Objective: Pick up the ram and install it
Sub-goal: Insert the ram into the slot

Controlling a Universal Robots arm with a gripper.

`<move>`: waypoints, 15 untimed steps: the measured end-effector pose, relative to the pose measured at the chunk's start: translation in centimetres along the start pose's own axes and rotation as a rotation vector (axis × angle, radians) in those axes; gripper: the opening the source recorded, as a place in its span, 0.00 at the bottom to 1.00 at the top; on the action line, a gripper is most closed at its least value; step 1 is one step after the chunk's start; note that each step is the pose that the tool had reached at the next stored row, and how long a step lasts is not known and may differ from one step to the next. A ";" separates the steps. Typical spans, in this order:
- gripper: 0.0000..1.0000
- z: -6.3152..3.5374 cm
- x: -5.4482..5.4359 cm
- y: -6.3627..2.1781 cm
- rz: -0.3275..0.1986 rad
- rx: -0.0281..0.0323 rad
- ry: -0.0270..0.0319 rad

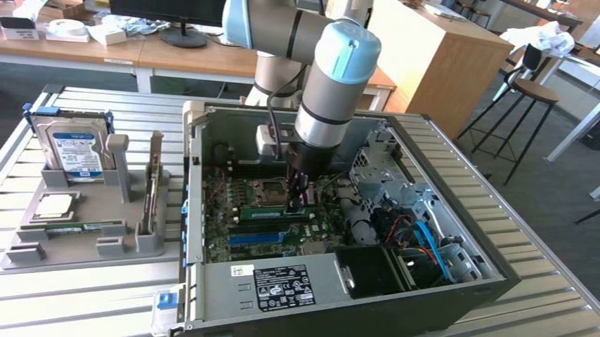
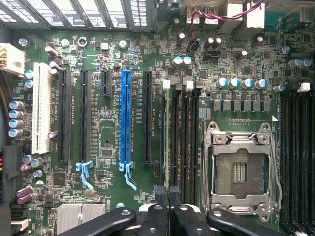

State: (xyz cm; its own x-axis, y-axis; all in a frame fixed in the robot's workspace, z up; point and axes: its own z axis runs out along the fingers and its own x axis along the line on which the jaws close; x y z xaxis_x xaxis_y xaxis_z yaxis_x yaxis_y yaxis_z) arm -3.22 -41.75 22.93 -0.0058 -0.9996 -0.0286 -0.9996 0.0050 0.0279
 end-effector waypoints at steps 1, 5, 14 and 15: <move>0.11 0.01 0.0 0.00 0.000 0.0000 0.0001; 0.11 0.11 0.0 -0.01 0.000 0.0002 -0.0004; 0.11 0.26 0.0 -0.01 0.000 0.0000 0.0000; 0.11 0.27 0.0 -0.01 0.000 0.0000 -0.0001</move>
State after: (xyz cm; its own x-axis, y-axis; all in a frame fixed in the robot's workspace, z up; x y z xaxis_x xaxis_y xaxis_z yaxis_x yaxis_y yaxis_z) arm -3.22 -41.75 22.66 -0.0059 -0.9996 -0.0286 -0.9996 0.0051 0.0279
